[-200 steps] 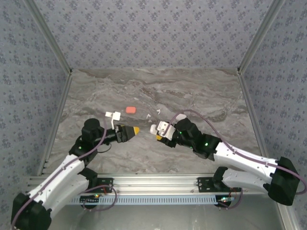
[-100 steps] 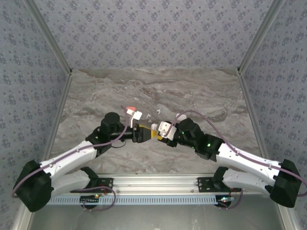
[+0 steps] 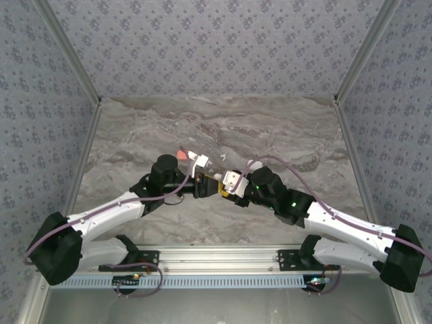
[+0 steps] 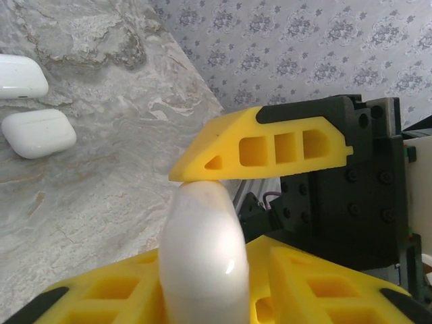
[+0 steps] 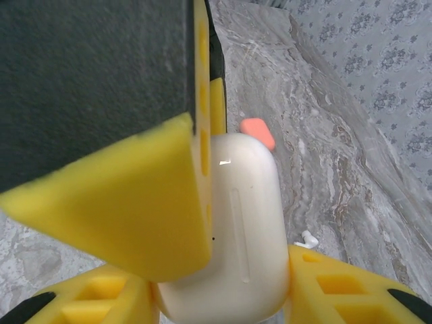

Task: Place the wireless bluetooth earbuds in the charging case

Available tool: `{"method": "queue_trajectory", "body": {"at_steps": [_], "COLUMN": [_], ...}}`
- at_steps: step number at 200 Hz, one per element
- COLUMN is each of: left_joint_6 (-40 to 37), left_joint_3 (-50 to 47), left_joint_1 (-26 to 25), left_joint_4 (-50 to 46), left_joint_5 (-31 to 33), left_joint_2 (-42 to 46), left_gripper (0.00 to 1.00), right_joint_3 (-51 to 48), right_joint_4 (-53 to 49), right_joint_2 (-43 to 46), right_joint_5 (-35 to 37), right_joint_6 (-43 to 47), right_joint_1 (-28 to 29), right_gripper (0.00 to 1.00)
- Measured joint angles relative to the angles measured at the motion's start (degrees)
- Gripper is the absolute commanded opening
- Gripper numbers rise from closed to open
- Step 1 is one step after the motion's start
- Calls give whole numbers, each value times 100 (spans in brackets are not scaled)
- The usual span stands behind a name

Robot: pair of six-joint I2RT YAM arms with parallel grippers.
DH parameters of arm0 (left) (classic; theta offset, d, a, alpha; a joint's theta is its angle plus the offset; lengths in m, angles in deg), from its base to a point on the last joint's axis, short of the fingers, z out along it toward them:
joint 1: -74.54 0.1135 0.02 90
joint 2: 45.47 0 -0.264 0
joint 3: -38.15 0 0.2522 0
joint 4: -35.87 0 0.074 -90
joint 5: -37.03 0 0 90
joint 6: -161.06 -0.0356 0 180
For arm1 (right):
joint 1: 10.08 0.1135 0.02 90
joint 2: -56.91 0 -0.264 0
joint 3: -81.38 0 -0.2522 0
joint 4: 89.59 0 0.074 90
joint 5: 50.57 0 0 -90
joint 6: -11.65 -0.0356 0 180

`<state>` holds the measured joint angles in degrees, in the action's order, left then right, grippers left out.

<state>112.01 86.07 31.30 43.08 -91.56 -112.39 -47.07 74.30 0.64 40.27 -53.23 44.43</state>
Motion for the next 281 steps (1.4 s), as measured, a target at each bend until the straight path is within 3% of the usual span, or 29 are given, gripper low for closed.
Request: {"method": "queue_trajectory", "body": {"at_steps": [36, 84, 133, 183, 224, 281], "left_joint_6": [-28, -214, -1119, -2277, -2861, -3060], "left_joint_3": [0, 26, 7, -302, -466, -509], "left_joint_1": [0, -35, -192, -673, -964, -964], "left_joint_4": [-52, -90, 72, 758, 909, 922], "left_joint_5": [101, 203, 750, 1259, 1403, 1547], "left_joint_2": [0, 22, 498, 1145, 1290, 1294], "left_gripper": [20, 9, 2, 0, 0, 0], "right_joint_3": [0, 0, -61, -164, -164, -164], "right_joint_4": [2, -295, -476, 238, 651, 688], "right_joint_2": [4, 146, 1185, 1668, 1390, 1141], "right_joint_5": [24, -170, -1412, -2474, -2728, -2715], "right_joint_6": [-44, -459, -1381, -2833, -3307, -3373], "right_joint_1": [-7, -341, -1104, -1731, -1740, -1648], "right_gripper": [51, 100, 100, 100, 93, 93]}}
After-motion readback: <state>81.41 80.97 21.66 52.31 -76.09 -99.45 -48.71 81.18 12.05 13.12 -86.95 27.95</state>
